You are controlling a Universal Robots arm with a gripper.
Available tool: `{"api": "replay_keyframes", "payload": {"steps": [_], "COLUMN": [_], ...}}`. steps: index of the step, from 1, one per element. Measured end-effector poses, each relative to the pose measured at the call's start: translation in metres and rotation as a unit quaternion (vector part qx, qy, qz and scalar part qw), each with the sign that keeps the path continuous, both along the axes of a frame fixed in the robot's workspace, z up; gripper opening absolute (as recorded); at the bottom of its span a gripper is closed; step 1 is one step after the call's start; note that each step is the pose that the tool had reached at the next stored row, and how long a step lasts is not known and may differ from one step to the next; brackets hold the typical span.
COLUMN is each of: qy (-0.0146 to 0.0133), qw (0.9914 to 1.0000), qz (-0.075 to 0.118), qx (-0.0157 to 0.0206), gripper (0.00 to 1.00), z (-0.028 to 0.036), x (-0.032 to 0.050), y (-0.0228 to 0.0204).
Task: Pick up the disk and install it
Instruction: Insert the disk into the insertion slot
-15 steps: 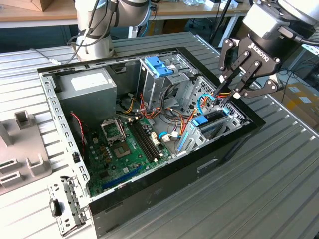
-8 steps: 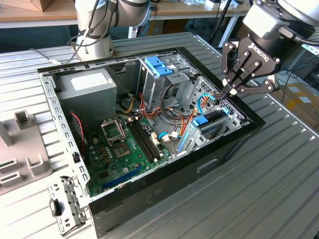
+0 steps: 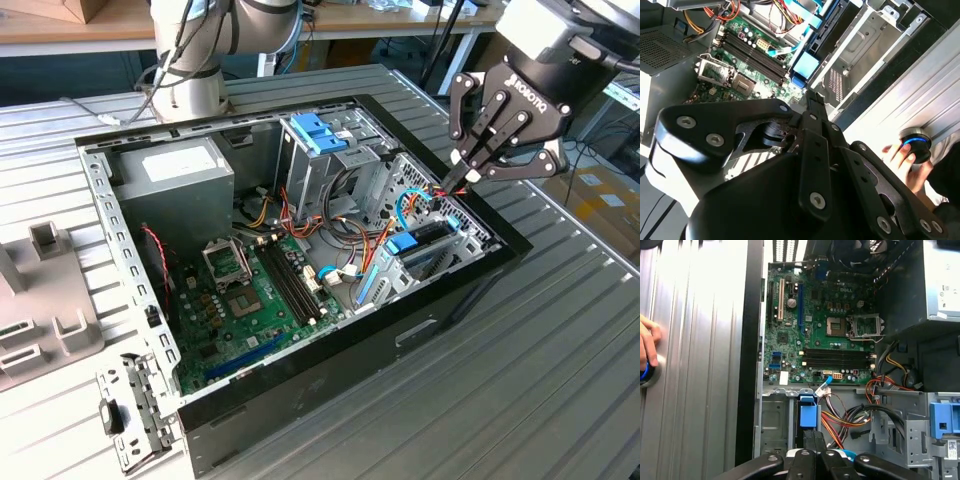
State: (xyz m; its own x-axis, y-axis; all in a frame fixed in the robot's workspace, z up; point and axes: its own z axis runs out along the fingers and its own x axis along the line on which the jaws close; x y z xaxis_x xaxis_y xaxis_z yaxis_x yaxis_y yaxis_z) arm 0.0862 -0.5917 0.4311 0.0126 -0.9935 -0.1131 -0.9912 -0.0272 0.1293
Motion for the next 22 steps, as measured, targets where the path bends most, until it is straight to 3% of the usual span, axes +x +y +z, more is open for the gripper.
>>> {"api": "replay_keyframes", "payload": {"steps": [10,14,17,19,22], "qy": [0.0000,0.0005,0.0037,0.0088,0.0120], "qw": [0.99998,0.99997,0.99995,0.99992,0.99988], "qz": [0.000,0.000,0.000,0.000,0.000], "qx": [0.0061,0.0083,0.0091,0.0096,0.0095], "gripper": [0.11,0.11,0.11,0.11,0.11], "z": [0.0158,0.0162,0.0158,0.0129,0.0085], "x": [0.0000,0.0012,0.0064,0.0128,0.0178], "y": [0.0000,0.0000,-0.0001,-0.0013,-0.0024]}}
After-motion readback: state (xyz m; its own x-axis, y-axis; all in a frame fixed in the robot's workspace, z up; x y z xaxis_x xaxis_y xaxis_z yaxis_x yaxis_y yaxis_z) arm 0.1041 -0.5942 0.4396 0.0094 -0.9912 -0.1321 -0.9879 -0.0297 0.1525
